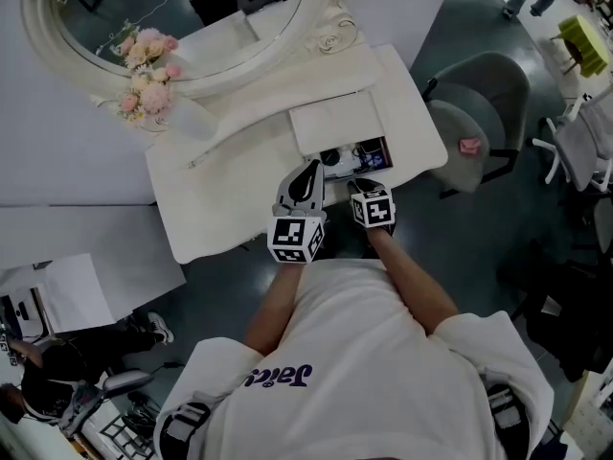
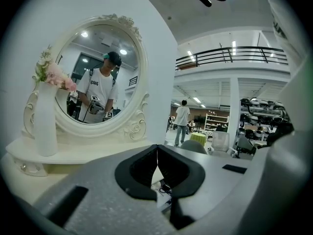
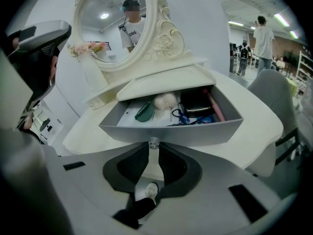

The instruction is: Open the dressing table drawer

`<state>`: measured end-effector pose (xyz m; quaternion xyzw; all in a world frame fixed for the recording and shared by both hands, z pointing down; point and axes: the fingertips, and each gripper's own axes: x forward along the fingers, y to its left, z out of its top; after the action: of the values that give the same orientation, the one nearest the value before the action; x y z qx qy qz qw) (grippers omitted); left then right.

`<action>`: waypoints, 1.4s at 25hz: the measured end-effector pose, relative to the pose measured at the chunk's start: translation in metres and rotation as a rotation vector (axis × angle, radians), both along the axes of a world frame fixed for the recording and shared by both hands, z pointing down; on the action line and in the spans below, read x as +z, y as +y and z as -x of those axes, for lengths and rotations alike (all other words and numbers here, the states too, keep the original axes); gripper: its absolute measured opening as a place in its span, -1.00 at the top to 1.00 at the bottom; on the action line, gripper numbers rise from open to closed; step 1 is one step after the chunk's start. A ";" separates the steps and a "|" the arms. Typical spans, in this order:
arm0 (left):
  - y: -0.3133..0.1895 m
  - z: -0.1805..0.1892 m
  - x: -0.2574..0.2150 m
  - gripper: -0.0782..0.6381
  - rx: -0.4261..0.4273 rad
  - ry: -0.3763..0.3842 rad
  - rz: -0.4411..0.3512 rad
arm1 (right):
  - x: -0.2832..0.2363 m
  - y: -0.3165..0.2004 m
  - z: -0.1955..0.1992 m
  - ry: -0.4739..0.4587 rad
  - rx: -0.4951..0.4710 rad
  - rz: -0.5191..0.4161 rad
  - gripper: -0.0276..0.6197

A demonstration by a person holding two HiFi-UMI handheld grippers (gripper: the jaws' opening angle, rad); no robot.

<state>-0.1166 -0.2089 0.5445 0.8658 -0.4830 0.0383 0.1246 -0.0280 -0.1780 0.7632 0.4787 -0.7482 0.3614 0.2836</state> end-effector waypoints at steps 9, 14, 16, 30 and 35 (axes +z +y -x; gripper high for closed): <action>0.003 -0.002 0.005 0.74 0.003 0.012 0.012 | 0.008 0.027 -0.001 0.021 -0.032 0.050 0.70; 0.003 0.001 0.006 0.74 -0.008 0.018 0.012 | 0.009 0.029 0.000 0.034 -0.052 0.047 0.70; 0.004 0.001 0.007 0.74 -0.014 0.019 0.015 | 0.011 0.030 -0.002 0.035 -0.056 0.046 0.70; -0.011 0.019 -0.004 0.74 -0.083 0.017 -0.006 | -0.036 0.019 -0.011 0.025 -0.074 -0.001 0.71; -0.024 0.014 -0.017 0.74 -0.094 0.023 -0.034 | -0.095 -0.014 -0.012 -0.032 -0.054 -0.162 0.76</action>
<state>-0.1306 -0.2325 0.5276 0.8447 -0.5221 0.0143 0.1171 -0.0161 -0.1923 0.6683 0.4740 -0.7919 0.2996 0.2418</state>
